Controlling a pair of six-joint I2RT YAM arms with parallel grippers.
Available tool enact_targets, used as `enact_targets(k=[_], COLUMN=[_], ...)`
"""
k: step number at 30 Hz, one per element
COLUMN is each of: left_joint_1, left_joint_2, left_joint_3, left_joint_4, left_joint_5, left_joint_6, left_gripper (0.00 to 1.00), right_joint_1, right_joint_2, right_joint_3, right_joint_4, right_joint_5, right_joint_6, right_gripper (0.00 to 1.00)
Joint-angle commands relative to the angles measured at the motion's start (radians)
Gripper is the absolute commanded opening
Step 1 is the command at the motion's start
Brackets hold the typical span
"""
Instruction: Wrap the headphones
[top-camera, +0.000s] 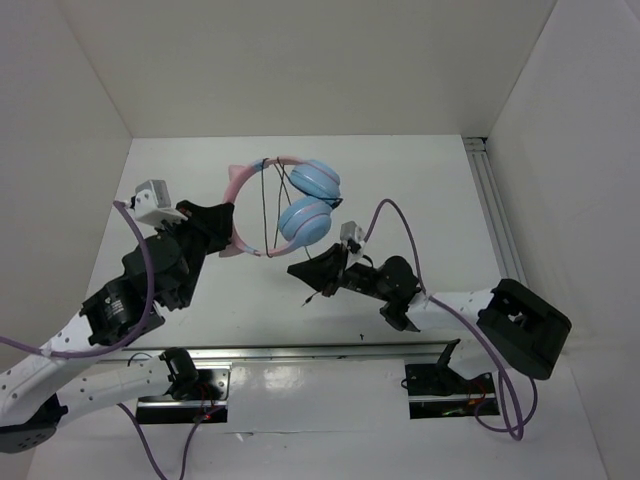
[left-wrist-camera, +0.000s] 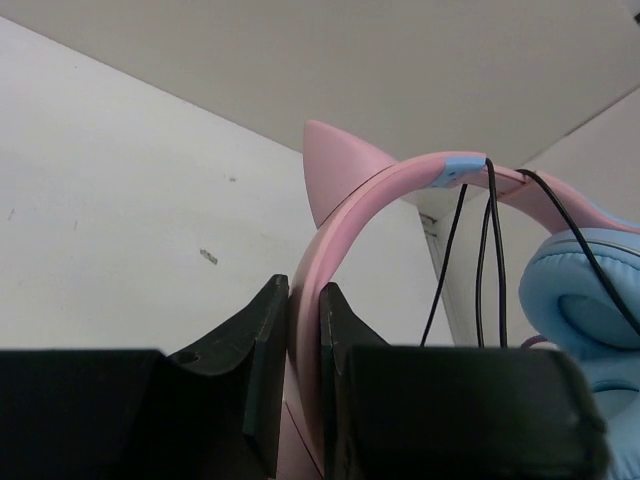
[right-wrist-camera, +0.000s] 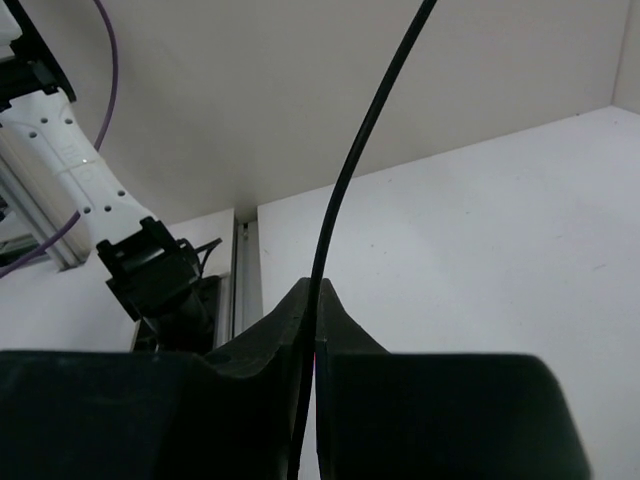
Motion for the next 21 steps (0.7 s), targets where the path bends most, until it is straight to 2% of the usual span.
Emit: enact_targets(k=[1,5,9,15,21], left_joint_1=[0.006,0.006,0.006,0.006,0.067], left_joint_2=[0.006,0.032,0.054,0.1,0.143], left_joint_3=[0.004,-0.016,-0.016,0.013,0.068], left_joint_4=[0.28,0.3,0.3,0.324,0.315], left_joint_5=[-0.077,-0.031,-0.045,-0.1,-0.067], left_joint_6=[-0.118,-0.13,-0.143,-0.038,0.003], left_gripper=[0.0,0.0,0.0,0.0,0.0], right_joint_1=[0.013,0.013,0.023,0.061,0.092], right_joint_2=[0.037,0.06,0.092,0.112,0.122], right_joint_3=[0.001,0.038,0.058,0.035,0.024], right_joint_4=[0.114,0.154,0.181,0.233,0.269], right_joint_5=[-0.028,-0.06,-0.095,-0.104,-0.104], right_joint_6=[0.025,0.063,0.085,0.113,0.133], right_gripper=[0.11,0.1,0.09,0.12,0.12])
